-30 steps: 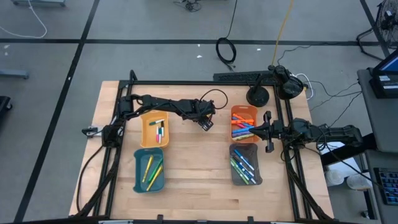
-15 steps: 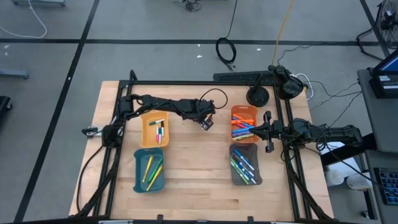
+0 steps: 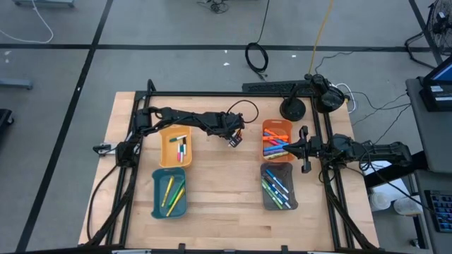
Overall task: Pick & Place Markers
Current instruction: Put the black mini marker into the yellow bin
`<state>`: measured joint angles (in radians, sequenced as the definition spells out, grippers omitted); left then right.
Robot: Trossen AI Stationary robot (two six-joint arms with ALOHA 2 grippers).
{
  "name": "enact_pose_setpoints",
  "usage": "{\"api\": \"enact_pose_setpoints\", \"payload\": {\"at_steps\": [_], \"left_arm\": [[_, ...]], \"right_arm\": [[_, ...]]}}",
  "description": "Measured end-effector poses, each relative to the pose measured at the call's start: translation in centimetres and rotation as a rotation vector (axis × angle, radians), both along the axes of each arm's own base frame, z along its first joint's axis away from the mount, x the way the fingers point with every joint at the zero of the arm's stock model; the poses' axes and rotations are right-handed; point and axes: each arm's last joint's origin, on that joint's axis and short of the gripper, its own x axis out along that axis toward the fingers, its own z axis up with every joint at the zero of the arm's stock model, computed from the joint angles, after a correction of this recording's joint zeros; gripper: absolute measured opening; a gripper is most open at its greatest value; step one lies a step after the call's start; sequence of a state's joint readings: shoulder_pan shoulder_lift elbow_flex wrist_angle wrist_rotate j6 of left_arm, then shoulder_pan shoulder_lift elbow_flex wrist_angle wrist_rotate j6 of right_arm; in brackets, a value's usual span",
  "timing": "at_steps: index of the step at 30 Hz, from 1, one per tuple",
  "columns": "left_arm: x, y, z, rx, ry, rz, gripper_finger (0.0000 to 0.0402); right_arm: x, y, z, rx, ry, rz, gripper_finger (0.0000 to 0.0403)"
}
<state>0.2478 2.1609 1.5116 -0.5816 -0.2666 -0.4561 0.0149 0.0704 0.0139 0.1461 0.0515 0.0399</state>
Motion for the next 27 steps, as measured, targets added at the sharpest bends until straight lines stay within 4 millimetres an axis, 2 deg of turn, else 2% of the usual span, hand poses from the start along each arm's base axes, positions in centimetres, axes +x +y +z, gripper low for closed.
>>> {"api": "enact_pose_setpoints", "payload": {"at_steps": [2,6,12,17,21,27], "left_arm": [[0.0,0.0,0.0,0.000,0.000,0.000,0.0031],[0.0,0.0,0.0,0.000,0.000,0.000,0.0030],[0.0,0.0,0.0,-0.003,-0.001,-0.001,0.0048],[0.0,0.0,0.1,-0.001,-0.001,-0.004,0.0029],[-0.3,-0.3,1.1,0.000,-0.006,-0.014,0.0029],[-0.8,-1.7,4.6,0.075,-0.034,-0.033,0.0039]], "right_arm": [[0.0,0.0,0.0,0.000,0.000,0.000,0.0004],[0.0,0.0,0.0,0.000,0.000,0.000,0.0004],[0.0,0.0,0.0,0.000,0.000,0.000,0.0004],[0.0,0.0,0.0,0.000,0.000,0.000,0.0004],[0.0,0.0,0.0,0.000,0.000,0.000,0.0004],[0.0,0.0,0.0,0.000,-0.001,0.000,0.0004]]}}
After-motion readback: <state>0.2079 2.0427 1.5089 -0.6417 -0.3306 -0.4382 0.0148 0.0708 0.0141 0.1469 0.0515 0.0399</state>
